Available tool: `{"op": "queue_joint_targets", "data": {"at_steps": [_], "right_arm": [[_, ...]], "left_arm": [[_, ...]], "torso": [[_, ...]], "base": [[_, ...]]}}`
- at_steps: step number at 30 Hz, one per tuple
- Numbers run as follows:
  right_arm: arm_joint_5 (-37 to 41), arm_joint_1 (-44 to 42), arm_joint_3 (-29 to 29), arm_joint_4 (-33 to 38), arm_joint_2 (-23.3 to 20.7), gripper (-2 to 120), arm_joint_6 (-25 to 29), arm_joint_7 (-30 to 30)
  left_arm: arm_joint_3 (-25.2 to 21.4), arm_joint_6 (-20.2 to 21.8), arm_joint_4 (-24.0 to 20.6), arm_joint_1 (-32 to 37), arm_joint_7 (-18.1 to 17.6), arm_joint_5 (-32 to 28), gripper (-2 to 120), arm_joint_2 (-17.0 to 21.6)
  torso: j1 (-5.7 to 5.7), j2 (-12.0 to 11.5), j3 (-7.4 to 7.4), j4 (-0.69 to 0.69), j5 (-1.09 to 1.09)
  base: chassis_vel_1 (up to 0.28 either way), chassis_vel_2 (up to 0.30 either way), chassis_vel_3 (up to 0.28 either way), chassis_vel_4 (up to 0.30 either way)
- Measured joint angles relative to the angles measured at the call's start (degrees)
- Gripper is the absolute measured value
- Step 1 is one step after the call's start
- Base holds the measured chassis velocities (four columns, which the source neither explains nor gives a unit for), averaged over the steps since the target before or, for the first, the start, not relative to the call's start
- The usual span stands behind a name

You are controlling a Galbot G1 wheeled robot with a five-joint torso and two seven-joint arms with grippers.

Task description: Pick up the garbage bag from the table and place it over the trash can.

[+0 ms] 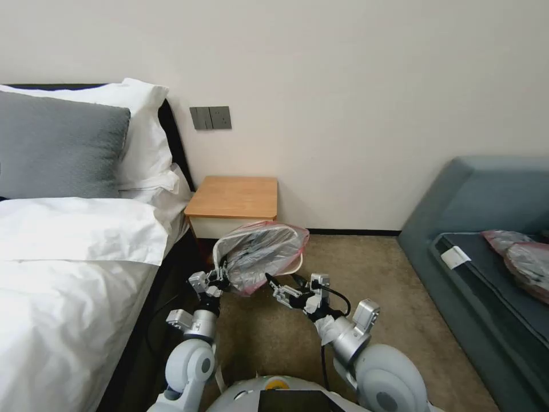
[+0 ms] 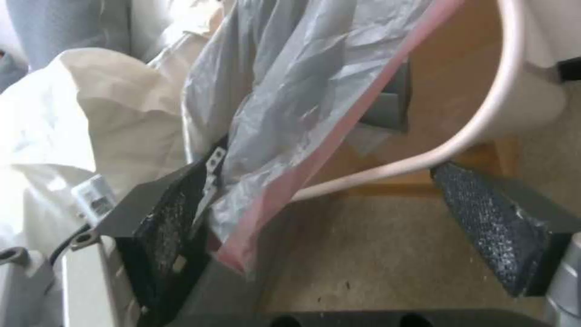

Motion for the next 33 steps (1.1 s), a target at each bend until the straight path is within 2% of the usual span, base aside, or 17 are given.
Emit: {"op": "queue_joint_targets", "data": {"at_steps": [10,24,33], "right_arm": [[2.3,-1.4,0.1,-0.1,-1.9,93,-2.3,-0.9],[3.4,0.0,0.9,-0.2,-1.1,93,2.9,-4.8],[4.3,1.0,3.1,-0.3,-0.8,93,3.2,-3.4]], "left_arm": [[-0.6,0.0,-0.1,-0.4,0.0,-0.1,3,0.0],[-0.8,-0.2,0.5,-0.3,0.0,-0.1,3,-0.1],[0.0,-0.2,0.6,-0.3,0.0,0.4,3,-0.1]], "torso": [[0.00,0.0,0.00,0.00,0.00],[0.00,0.0,0.00,0.00,0.00],[0.00,0.0,0.00,0.00,0.00]], "base": [[0.000,0.000,0.000,0.000],[0.000,0.000,0.000,0.000],[0.000,0.000,0.000,0.000]]}}
